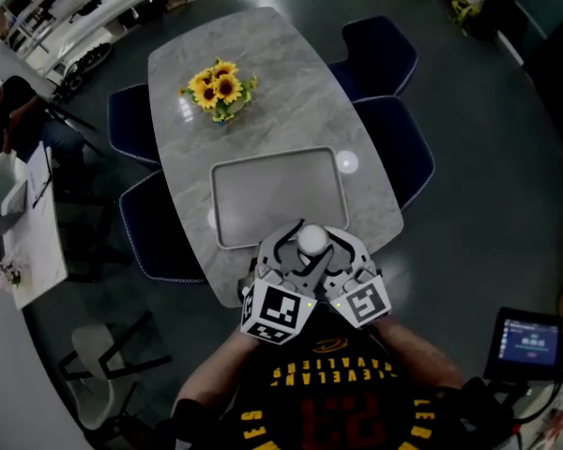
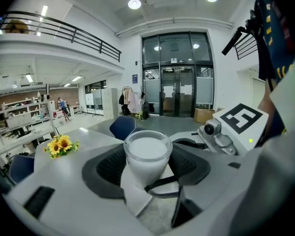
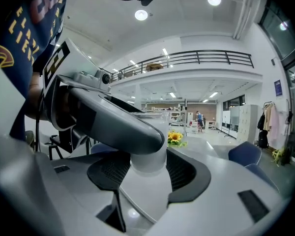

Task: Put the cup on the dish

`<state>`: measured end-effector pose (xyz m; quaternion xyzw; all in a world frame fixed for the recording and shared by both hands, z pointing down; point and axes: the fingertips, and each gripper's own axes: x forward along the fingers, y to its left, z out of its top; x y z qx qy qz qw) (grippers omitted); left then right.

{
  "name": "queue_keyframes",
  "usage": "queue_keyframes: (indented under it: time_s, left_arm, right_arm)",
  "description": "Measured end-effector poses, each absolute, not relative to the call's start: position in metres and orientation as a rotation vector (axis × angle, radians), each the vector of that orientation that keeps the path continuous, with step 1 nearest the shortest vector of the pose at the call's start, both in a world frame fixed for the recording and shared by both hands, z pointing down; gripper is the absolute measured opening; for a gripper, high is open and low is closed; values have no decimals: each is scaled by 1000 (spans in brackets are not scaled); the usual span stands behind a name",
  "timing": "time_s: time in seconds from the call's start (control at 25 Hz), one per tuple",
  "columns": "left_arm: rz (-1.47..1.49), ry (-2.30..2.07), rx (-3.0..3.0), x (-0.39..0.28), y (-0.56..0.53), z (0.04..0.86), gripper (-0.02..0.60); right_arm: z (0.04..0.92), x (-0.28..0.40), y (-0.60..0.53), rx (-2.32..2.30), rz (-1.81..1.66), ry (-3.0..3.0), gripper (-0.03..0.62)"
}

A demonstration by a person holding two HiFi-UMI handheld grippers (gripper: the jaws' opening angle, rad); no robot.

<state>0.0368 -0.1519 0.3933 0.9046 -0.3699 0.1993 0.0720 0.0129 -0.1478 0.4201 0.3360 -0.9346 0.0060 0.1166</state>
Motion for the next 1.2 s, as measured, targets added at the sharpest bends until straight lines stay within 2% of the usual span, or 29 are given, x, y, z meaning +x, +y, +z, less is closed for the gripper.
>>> queue_keyframes:
  time_s: [1.2]
  left_arm:
    - [696,-1036,2664,-27,-231,485,266]
  right_arm:
    - [513,-48,-229,950,15,-2570,233]
